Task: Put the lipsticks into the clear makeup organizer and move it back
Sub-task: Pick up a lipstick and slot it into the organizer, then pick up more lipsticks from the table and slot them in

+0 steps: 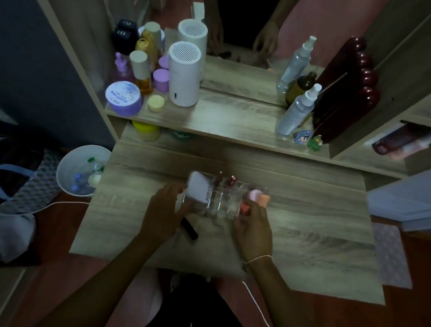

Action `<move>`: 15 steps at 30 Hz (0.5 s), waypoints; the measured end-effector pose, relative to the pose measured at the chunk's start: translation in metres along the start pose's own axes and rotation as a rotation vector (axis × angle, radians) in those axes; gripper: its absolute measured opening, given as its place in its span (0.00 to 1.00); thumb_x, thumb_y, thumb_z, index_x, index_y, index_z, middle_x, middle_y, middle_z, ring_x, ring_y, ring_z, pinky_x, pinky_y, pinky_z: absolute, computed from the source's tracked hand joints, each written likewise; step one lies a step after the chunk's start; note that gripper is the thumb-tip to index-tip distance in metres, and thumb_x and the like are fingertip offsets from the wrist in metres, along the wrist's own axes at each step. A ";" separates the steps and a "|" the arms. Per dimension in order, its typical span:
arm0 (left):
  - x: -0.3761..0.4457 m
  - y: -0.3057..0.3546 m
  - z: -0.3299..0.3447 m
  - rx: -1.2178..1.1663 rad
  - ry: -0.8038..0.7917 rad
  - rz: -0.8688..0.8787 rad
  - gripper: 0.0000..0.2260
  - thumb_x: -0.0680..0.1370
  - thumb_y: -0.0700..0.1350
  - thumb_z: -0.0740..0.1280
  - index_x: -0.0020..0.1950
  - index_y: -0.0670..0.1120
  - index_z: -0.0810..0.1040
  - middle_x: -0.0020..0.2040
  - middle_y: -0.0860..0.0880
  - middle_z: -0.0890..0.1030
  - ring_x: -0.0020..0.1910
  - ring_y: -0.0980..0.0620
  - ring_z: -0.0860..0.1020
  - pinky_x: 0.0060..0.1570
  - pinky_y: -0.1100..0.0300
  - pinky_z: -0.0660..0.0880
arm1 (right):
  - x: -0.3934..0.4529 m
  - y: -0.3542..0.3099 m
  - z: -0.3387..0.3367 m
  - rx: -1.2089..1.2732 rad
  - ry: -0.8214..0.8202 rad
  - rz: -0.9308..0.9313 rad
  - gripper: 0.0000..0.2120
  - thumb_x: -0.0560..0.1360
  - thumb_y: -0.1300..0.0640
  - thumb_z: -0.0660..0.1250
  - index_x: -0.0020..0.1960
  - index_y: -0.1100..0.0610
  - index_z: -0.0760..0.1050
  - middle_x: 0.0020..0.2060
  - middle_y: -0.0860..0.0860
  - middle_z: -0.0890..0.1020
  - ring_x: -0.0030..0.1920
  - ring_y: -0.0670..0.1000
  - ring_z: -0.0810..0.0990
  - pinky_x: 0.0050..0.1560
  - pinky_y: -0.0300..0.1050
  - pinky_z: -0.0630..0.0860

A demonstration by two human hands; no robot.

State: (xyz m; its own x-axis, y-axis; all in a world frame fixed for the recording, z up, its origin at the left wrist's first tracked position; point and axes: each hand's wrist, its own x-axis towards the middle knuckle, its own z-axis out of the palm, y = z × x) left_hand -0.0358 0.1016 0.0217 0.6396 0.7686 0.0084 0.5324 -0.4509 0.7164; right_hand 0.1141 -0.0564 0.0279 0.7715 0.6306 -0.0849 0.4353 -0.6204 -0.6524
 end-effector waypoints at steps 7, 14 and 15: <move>-0.034 -0.011 0.008 0.011 0.025 -0.275 0.16 0.74 0.40 0.67 0.62 0.43 0.71 0.60 0.41 0.71 0.46 0.42 0.78 0.42 0.53 0.73 | -0.041 0.039 -0.006 -0.073 0.136 0.119 0.16 0.72 0.51 0.64 0.58 0.56 0.72 0.50 0.59 0.76 0.48 0.62 0.78 0.45 0.54 0.79; -0.030 -0.011 0.018 0.164 0.014 -0.325 0.17 0.73 0.36 0.68 0.59 0.35 0.69 0.59 0.33 0.69 0.44 0.33 0.76 0.38 0.46 0.75 | -0.053 0.067 -0.011 -0.225 -0.113 0.245 0.28 0.73 0.49 0.69 0.66 0.61 0.65 0.61 0.60 0.70 0.59 0.60 0.69 0.59 0.53 0.71; -0.029 -0.013 0.019 0.153 0.027 -0.351 0.17 0.72 0.36 0.69 0.58 0.36 0.69 0.58 0.32 0.69 0.44 0.33 0.76 0.38 0.46 0.74 | -0.053 0.068 -0.010 -0.231 -0.131 0.220 0.27 0.73 0.50 0.68 0.66 0.62 0.64 0.61 0.60 0.70 0.60 0.59 0.68 0.58 0.52 0.70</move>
State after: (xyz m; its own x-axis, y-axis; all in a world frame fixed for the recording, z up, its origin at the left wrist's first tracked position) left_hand -0.0503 0.0765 -0.0011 0.3900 0.8990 -0.1990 0.7945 -0.2194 0.5662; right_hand 0.1074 -0.1373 -0.0043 0.7991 0.5151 -0.3101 0.3702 -0.8279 -0.4213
